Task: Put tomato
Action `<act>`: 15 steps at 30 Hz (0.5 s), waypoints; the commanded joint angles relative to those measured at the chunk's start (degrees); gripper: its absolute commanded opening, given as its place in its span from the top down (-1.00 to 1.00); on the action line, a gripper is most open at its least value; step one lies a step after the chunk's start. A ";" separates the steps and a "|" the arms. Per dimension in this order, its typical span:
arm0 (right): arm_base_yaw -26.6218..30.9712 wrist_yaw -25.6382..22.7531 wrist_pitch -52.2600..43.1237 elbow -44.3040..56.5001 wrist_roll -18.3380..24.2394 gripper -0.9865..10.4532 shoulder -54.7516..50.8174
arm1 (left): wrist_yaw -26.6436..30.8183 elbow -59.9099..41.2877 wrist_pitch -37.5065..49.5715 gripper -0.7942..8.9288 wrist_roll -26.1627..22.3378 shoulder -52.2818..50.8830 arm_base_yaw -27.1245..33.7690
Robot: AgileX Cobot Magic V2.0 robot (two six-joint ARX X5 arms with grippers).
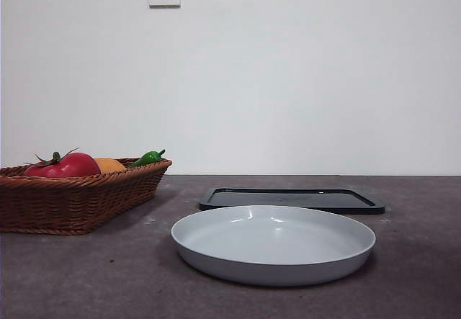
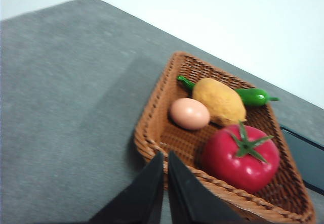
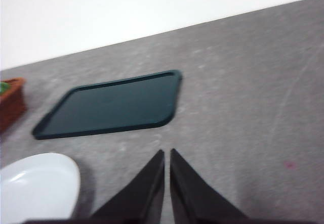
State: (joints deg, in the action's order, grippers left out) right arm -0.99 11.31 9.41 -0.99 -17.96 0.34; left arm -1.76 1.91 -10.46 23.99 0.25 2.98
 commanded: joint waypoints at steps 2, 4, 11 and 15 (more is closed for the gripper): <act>0.09 0.72 1.92 -2.03 -3.08 0.82 -0.11 | -1.79 1.62 -0.96 0.81 1.62 0.00 0.15; 0.09 0.72 2.71 -3.69 -3.06 0.82 -0.09 | -2.25 2.89 -2.34 0.81 2.69 0.15 0.15; 0.09 0.70 5.57 -11.91 -2.84 0.82 0.87 | -5.31 8.68 -6.73 0.81 2.64 2.60 0.15; 0.04 1.20 9.20 -17.59 -2.27 0.82 4.02 | -8.85 13.40 -8.07 0.81 1.95 6.36 0.15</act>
State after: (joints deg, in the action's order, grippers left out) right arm -1.02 12.23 18.55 -17.23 -20.21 3.70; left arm -10.09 13.74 -18.72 26.28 6.09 2.98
